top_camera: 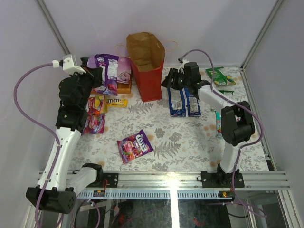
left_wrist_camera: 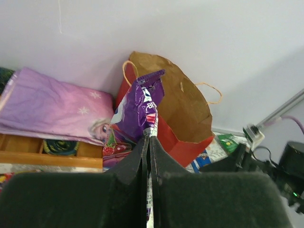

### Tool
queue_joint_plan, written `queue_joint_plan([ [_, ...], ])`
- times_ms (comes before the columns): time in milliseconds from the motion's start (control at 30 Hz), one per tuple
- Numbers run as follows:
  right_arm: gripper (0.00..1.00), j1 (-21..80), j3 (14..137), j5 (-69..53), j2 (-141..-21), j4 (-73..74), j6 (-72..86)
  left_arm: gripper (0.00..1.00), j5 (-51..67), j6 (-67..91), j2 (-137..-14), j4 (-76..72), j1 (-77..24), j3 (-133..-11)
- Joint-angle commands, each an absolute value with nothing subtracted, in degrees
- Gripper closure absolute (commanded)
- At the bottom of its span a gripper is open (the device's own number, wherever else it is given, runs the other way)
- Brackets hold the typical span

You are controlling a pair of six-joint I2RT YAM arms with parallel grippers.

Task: Take the snacks out of the paper bag
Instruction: Move the snack to the center of the board, then place the snack at the center of the board.

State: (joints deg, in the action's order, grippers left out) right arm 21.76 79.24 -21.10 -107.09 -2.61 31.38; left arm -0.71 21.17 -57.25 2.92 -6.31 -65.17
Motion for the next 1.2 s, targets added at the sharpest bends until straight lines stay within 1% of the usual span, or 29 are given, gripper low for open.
queue_joint_plan([
  [0,0.41,22.32,86.97,-20.67,-113.43,-3.22,29.47,1.0,2.98,29.51,-54.63,-4.68,-5.96,-62.03],
  [200,0.4,23.22,96.91,-22.32,-119.69,0.19,25.3,1.0,8.04,36.34,-52.34,-4.12,-6.08,-58.33],
  [333,0.42,23.95,102.05,-22.91,-122.71,1.16,25.11,1.0,12.98,39.74,-50.94,-3.61,-6.08,-53.75],
  [500,0.43,25.27,104.33,-24.52,-124.07,0.59,25.9,1.0,18.3,43.39,-50.67,-4.09,-6.15,-45.95],
  [733,0.43,25.59,104.33,-27.32,-123.66,-0.5,26.48,1.0,21.87,49.29,-52.99,-11.91,-6.15,-34.69],
  [833,0.36,25.64,101.64,-26.26,-120.34,0.43,25.33,1.0,23.31,52.21,-57.85,-17.19,-6.11,-32.34],
  [933,0.31,25.47,95.37,-25.06,-114.5,0.06,25.21,1.0,25.29,56.77,-63.61,-25.11,-6.14,-29.85],
  [1067,0.24,25.05,80.6,-20.25,-103.93,-4.49,27.78,1.0,25.87,63.12,-71.41,-37.0,-6.23,-27.49],
  [1167,0.21,24.48,70.46,-16.74,-96.51,-9.14,31.04,1.0,23.17,67.59,-77.2,-46.05,-6.64,-25.55],
])
